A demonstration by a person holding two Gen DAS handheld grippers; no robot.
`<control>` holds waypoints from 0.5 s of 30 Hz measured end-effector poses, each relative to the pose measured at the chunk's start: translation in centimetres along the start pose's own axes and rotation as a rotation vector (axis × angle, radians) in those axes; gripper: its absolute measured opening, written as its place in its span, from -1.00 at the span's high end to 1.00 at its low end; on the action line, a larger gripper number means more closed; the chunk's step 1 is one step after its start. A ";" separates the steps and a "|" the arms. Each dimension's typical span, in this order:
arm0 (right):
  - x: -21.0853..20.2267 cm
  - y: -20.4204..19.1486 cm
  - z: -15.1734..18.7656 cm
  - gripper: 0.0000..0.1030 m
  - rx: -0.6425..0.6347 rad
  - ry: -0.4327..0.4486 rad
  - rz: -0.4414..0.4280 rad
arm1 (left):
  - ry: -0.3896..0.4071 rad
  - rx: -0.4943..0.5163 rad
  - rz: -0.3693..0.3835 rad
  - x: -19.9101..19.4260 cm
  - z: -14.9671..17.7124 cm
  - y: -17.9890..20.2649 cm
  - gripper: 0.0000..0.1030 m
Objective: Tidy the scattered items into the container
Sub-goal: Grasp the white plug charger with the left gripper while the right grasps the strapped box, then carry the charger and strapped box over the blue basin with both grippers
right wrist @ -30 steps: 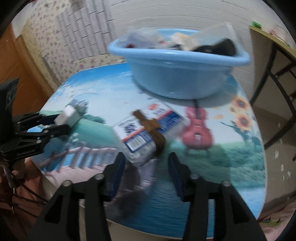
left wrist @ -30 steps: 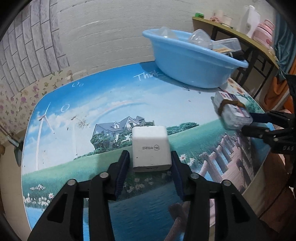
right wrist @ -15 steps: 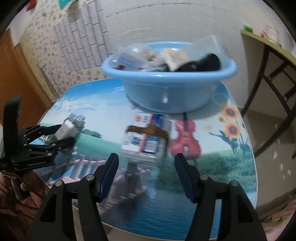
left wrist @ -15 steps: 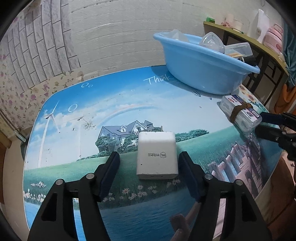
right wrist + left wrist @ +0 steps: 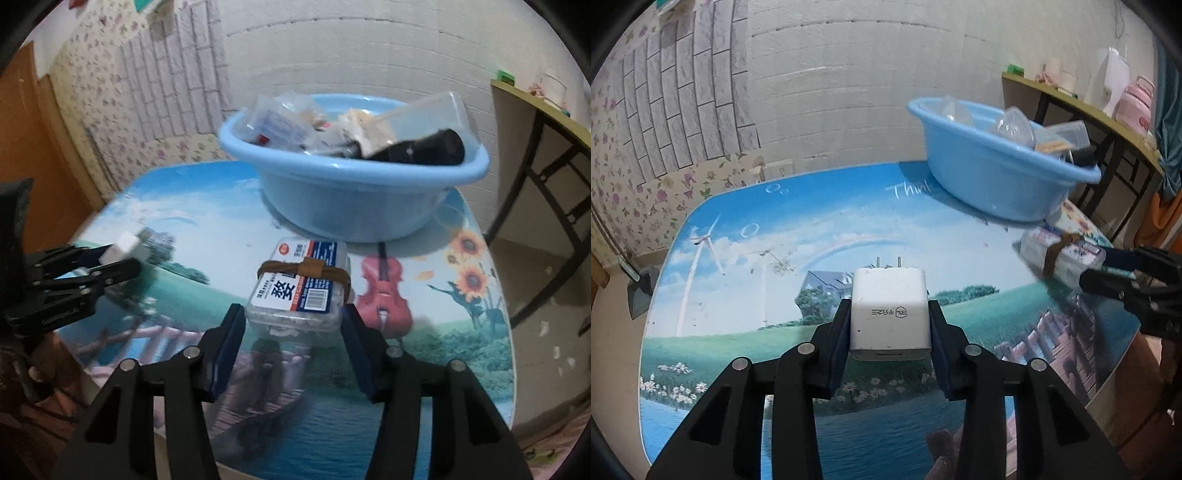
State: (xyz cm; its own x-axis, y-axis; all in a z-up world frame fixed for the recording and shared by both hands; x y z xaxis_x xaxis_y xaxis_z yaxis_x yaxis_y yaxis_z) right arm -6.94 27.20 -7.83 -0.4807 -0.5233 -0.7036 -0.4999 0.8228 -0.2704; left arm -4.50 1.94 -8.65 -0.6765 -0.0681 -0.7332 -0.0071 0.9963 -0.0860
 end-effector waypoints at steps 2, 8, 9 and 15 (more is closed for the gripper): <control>-0.4 -0.8 -0.2 -0.01 -0.033 0.016 -0.038 | 0.009 -0.011 0.003 -0.5 -0.2 -0.2 0.27; -2.0 -3.0 -0.7 -0.01 -0.107 0.061 -0.139 | 0.035 -0.024 -0.005 -1.9 -0.7 -0.5 0.27; -2.4 -3.2 -0.9 -0.01 -0.113 0.073 -0.151 | 0.045 -0.025 -0.005 -2.3 -0.9 -0.5 0.27; -5.2 -4.6 -2.3 -0.01 -0.180 0.162 -0.181 | 0.098 -0.007 0.010 -4.2 -3.2 0.1 0.27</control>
State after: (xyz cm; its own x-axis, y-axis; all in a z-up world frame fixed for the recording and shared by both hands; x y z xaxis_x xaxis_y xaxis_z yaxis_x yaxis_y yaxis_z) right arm -3.78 25.60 -1.41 -0.4738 -0.6984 -0.5365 -0.7004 0.6681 -0.2512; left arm -4.01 2.49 -3.40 -0.7456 -0.0531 -0.6643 -0.0049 0.9972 -0.0743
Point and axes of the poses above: each gripper's, at about its wrist camera, not at the fingertips, and x roughly the way its jaws point, y to its right, z to its underside, the point moved 1 cm from there along x, roughly the way its jaws point, and after that the axes turned 12 degrees about -z, right-handed, at the moved point
